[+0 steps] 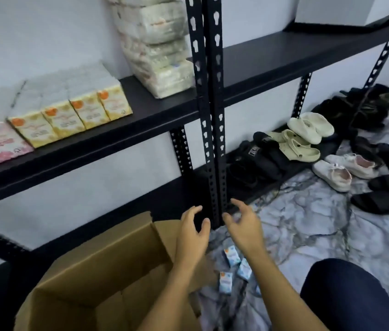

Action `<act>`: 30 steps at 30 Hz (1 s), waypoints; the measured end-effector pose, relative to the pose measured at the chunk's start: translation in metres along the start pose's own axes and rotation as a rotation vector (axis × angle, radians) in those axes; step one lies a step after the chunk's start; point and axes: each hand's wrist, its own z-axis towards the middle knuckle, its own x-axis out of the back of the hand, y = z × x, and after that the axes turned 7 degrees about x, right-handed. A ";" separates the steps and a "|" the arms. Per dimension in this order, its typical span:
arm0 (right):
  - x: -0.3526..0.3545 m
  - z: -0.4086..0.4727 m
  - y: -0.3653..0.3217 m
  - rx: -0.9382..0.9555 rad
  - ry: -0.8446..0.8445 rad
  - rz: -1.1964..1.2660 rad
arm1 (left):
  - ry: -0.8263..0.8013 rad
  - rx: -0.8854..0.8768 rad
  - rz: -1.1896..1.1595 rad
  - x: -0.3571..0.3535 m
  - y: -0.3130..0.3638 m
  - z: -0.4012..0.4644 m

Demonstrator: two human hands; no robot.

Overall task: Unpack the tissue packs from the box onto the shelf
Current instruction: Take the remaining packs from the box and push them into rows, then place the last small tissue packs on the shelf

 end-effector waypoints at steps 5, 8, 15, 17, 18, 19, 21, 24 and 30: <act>-0.036 -0.002 0.094 -0.305 0.129 0.090 | -0.147 0.153 0.077 -0.070 -0.046 0.020; -0.059 -0.006 0.147 -0.444 0.166 0.055 | -0.195 0.252 0.133 -0.103 -0.081 0.031; -0.107 0.001 0.231 -0.608 0.085 -0.087 | -0.384 0.387 0.273 -0.151 -0.167 0.047; -0.114 0.011 0.246 -0.599 0.059 -0.131 | -0.442 0.440 0.322 -0.161 -0.201 0.045; -0.118 0.017 0.253 -0.592 0.049 -0.154 | -0.462 0.459 0.345 -0.166 -0.216 0.045; -0.121 0.023 0.260 -0.581 0.045 -0.178 | -0.481 0.452 0.372 -0.170 -0.227 0.044; -0.126 0.034 0.271 -0.560 0.013 -0.238 | -0.520 0.439 0.441 -0.180 -0.240 0.044; -0.136 0.047 0.288 -0.529 -0.089 -0.351 | -0.568 0.387 0.512 -0.194 -0.250 0.046; -0.151 0.062 0.308 -0.408 -0.253 -0.530 | -0.628 0.351 0.601 -0.210 -0.277 0.041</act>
